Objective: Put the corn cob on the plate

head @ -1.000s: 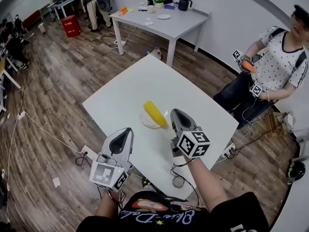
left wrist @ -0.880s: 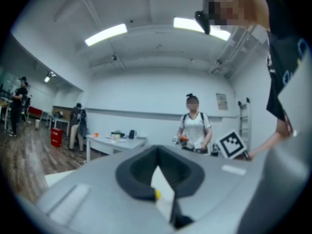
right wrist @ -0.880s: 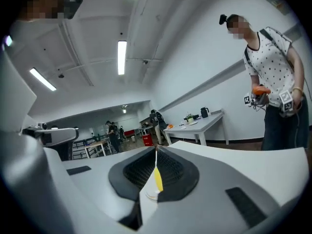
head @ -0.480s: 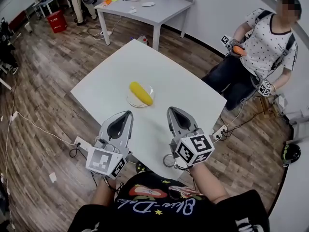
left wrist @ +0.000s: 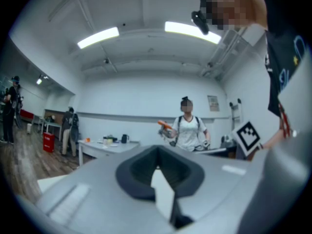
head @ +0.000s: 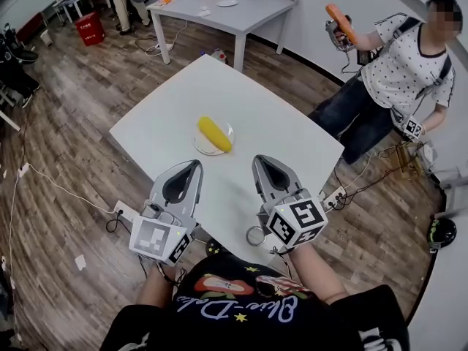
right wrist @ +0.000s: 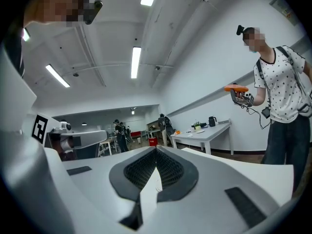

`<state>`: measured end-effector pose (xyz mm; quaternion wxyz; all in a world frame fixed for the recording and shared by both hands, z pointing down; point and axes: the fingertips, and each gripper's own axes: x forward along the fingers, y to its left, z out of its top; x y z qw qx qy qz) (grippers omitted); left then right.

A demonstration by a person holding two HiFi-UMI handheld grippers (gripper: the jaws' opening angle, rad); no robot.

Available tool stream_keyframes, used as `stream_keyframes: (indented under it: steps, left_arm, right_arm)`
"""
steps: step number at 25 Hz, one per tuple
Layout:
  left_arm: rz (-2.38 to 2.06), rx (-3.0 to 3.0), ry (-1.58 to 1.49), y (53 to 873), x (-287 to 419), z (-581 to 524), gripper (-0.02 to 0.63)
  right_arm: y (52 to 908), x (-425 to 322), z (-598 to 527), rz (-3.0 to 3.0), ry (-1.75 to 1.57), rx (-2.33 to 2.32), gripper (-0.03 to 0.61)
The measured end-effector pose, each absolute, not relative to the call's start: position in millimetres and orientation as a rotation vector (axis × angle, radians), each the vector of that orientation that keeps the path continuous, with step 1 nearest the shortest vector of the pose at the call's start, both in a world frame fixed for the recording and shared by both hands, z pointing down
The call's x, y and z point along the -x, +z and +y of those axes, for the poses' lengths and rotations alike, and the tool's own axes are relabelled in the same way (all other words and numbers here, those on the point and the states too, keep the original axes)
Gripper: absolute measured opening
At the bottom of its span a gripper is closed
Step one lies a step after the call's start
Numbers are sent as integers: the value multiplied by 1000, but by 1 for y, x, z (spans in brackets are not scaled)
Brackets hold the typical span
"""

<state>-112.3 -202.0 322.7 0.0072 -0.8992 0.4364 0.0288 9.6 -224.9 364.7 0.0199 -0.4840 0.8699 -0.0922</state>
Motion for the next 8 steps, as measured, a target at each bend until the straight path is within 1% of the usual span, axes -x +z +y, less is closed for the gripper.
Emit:
stream_keyframes:
  steps: [8]
  left_arm:
    - [1369,2810,72,321,108,-198,3]
  right_arm:
    - [365,-8,-221,2727,-322,1474,14]
